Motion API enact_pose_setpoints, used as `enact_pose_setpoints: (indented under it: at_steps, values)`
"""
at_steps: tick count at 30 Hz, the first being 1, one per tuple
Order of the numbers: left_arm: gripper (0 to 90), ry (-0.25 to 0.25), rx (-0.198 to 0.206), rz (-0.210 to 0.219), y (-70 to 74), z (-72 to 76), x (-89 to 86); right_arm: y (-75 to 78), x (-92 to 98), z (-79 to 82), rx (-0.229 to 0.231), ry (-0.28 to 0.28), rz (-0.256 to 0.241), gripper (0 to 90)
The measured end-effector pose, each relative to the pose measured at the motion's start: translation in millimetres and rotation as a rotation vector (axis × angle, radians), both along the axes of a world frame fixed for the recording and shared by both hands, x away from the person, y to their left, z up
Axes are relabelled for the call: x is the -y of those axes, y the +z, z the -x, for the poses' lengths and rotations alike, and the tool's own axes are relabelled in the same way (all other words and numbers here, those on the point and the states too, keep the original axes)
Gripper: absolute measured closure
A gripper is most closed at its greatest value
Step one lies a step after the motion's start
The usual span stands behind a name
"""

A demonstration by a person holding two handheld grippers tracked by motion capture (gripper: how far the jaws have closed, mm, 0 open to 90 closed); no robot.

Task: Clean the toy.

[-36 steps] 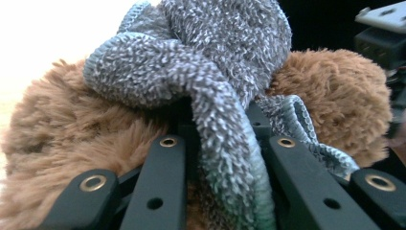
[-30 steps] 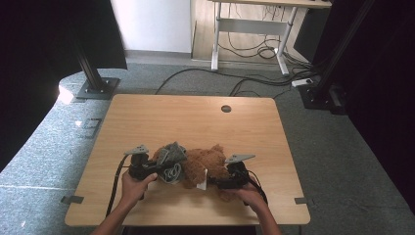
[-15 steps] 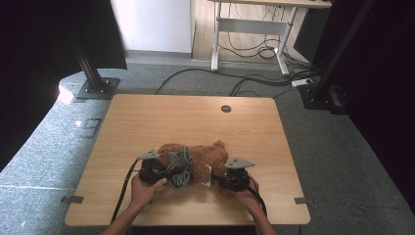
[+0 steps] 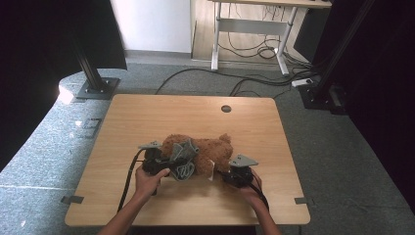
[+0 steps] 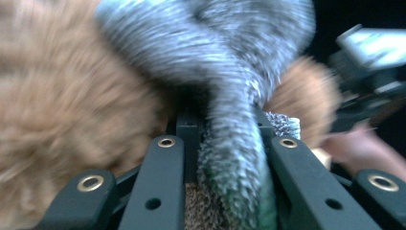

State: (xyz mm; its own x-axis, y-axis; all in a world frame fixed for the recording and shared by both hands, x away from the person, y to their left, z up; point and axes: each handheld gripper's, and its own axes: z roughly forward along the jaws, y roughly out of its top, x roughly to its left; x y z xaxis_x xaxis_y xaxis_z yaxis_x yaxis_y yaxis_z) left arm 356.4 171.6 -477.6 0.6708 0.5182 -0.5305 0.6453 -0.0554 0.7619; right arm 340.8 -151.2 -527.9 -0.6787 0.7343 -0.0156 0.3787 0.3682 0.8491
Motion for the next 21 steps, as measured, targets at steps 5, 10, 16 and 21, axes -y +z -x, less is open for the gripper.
enact_pose_setpoints:
  at_steps: [5,10,16,21]
  values:
    - [74.2,-0.014,0.089,0.027,46.6,-5.8,10.2,-1.5,-3.9,6.5,0.013,0.012,0.037,59.9]
    - [74.1,-0.036,0.068,0.020,63.5,-30.3,41.0,-3.0,-2.9,7.7,0.006,0.017,0.027,59.8]
    - [73.8,-0.077,0.010,-0.159,34.9,-41.8,77.1,-4.8,-0.8,7.9,0.001,0.024,0.005,58.5]
    - [74.1,-0.025,-0.011,-0.126,15.4,-38.5,53.6,-7.1,1.4,8.5,-0.001,0.045,-0.002,55.5]
